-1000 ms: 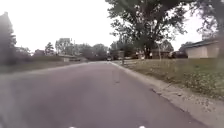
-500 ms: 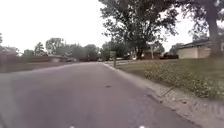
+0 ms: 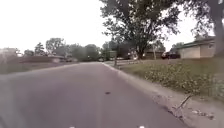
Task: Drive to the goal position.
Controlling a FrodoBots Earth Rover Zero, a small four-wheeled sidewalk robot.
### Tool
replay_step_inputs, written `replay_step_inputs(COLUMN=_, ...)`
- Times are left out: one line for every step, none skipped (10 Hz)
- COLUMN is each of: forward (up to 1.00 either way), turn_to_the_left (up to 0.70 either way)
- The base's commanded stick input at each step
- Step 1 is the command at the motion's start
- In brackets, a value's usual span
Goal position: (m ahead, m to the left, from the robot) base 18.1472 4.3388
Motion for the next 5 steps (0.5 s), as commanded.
replay_step_inputs(forward=1.0, turn_to_the_left=0.26)
replay_step_inputs(forward=1.0, turn_to_the_left=0.4)
replay_step_inputs(forward=1.0, turn_to_the_left=0.4)
replay_step_inputs(forward=1.0, turn_to_the_left=0.13)
replay_step_inputs(forward=1.0, turn_to_the_left=0.02)
